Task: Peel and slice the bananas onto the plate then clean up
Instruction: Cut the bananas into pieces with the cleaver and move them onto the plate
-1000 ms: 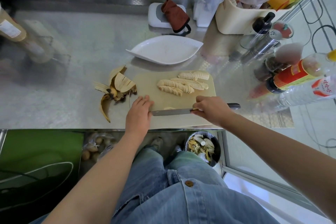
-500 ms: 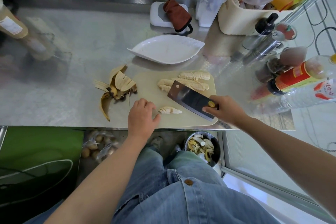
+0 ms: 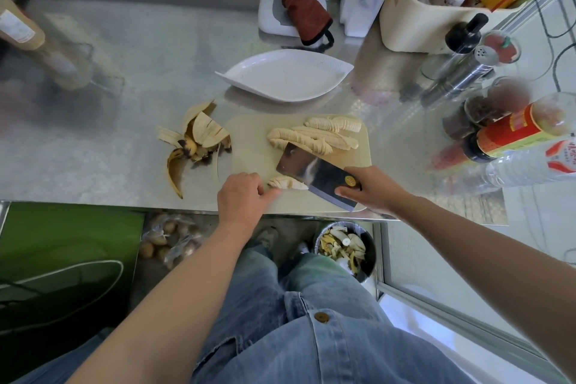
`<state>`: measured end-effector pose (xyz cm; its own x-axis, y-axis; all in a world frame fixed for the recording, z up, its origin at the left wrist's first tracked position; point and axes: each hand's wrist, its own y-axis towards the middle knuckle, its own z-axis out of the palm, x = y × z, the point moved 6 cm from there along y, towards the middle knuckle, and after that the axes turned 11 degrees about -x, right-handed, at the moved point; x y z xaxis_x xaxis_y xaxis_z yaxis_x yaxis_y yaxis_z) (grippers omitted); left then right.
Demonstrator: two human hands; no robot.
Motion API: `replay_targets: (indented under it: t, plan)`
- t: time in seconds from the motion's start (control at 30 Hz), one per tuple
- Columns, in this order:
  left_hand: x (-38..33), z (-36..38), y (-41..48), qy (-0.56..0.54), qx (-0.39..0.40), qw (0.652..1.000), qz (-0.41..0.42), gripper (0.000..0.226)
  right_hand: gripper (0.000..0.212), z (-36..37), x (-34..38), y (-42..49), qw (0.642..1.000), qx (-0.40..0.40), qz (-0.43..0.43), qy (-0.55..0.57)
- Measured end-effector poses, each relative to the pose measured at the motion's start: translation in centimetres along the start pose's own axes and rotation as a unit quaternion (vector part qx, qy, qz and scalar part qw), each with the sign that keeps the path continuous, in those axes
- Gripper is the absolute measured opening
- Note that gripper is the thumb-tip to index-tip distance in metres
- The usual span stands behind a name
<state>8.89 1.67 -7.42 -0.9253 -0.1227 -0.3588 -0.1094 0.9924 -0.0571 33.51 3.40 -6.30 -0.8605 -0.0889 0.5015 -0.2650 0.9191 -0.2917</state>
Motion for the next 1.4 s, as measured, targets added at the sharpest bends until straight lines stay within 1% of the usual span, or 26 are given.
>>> replay_targets:
  t: [0.1, 0.2, 0.23, 0.3, 0.37, 0.43, 0.5, 0.53, 0.57, 0.63, 0.67, 0.7, 0.77, 0.8, 0.87, 0.97, 1.03, 1.1, 1.17, 1.2, 1.23, 1.3, 1.4]
  plan:
    - [0.0, 0.1, 0.2, 0.005, 0.002, 1.000, -0.004, 0.040, 0.024, 0.5, -0.3, 0.5, 0.999, 0.032, 0.010, 0.043]
    - [0.0, 0.2, 0.3, 0.004, 0.004, 1.000, -0.009, 0.041, 0.013, 0.7, -0.4, 0.4, 0.996, 0.053, 0.017, 0.064]
    - [0.0, 0.2, 0.3, 0.002, 0.004, 1.000, -0.012, 0.041, 0.013, 0.6, -0.2, 0.4, 0.995, 0.055, 0.019, 0.075]
    - [0.1, 0.3, 0.3, -0.001, 0.003, 1.000, -0.017, 0.041, 0.024, 0.6, 0.6, 0.4, 0.994, 0.054, 0.016, 0.094]
    - [0.2, 0.3, 0.4, -0.007, 0.004, 1.000, -0.019, 0.041, 0.029, 0.7, 1.2, 0.5, 0.993, 0.060, 0.012, 0.098]
    - [0.3, 0.3, 0.4, -0.018, 0.002, 1.000, -0.015, 0.041, 0.024, 1.0, 1.5, 0.4, 0.992, 0.073, 0.007, 0.101]
    - [0.4, 0.2, 0.4, -0.026, -0.001, 1.000, -0.009, 0.040, 0.011, 1.2, 1.5, 0.3, 0.991, 0.082, 0.009, 0.110]
    - [0.4, 0.2, 0.3, -0.031, -0.004, 0.999, -0.008, 0.039, 0.008, 1.3, 1.6, 0.2, 0.990, 0.083, 0.008, 0.115]
    - [0.5, 0.1, 0.3, -0.037, -0.007, 0.999, -0.008, 0.039, 0.011, 1.4, 1.6, 0.3, 0.989, 0.083, 0.007, 0.119]
    - [0.7, 0.1, 0.3, -0.041, -0.015, 0.999, -0.007, 0.038, 0.027, 1.8, 1.5, 0.4, 0.988, 0.083, 0.016, 0.130]
    - [0.8, 0.1, 0.3, -0.041, -0.018, 0.999, -0.005, 0.037, 0.031, 1.9, 1.5, 0.5, 0.987, 0.084, 0.024, 0.137]
    - [0.9, 0.0, 0.2, -0.042, -0.021, 0.999, -0.002, 0.037, 0.029, 2.1, 1.4, 0.5, 0.984, 0.091, 0.032, 0.150]
    - [0.9, -0.2, 0.0, -0.058, -0.029, 0.998, 0.002, 0.034, 0.010, 2.5, 1.5, 0.2, 0.968, 0.116, 0.061, 0.214]
    - [0.9, -0.4, 0.0, -0.071, -0.036, 0.997, 0.004, 0.032, 0.009, 2.6, 1.6, 0.0, 0.954, 0.128, 0.082, 0.260]
    - [0.7, -0.9, 0.0, -0.093, -0.054, 0.994, 0.010, 0.028, 0.021, 2.8, 1.8, -0.5, 0.924, 0.149, 0.117, 0.332]
    - [0.1, -1.7, 0.4, -0.105, -0.082, 0.991, 0.030, 0.024, 0.027, 2.9, 2.0, -0.6, 0.907, 0.165, 0.127, 0.367]
    - [-0.4, -2.3, 0.8, -0.109, -0.102, 0.988, 0.040, 0.021, 0.026, 2.5, 2.2, -0.4, 0.896, 0.154, 0.136, 0.395]
    - [-0.8, -3.3, 1.3, -0.113, -0.142, 0.982, 0.049, 0.021, 0.019, 1.5, 2.8, 0.1, 0.888, 0.132, 0.145, 0.415]
    - [-1.4, -4.5, 1.9, -0.104, -0.190, 0.974, 0.059, 0.026, 0.011, 0.1, 3.8, 0.9, 0.886, 0.099, 0.144, 0.431]
    - [-1.6, -4.9, 2.3, -0.093, -0.205, 0.972, 0.064, 0.030, 0.014, -0.5, 4.2, 1.6, 0.883, 0.079, 0.147, 0.440]
    - [-1.8, -5.1, 2.8, -0.075, -0.209, 0.972, 0.071, 0.034, 0.018, -1.0, 4.5, 2.5, 0.879, 0.058, 0.154, 0.448]
    - [-2.1, -5.2, 3.8, -0.035, -0.194, 0.976, 0.093, 0.041, 0.021, -1.8, 5.3, 4.3, 0.869, 0.019, 0.178, 0.461]
    - [-2.1, -5.5, 5.6, 0.006, -0.176, 0.978, 0.116, 0.044, 0.021, -2.4, 6.6, 6.8, 0.854, -0.013, 0.211, 0.475]
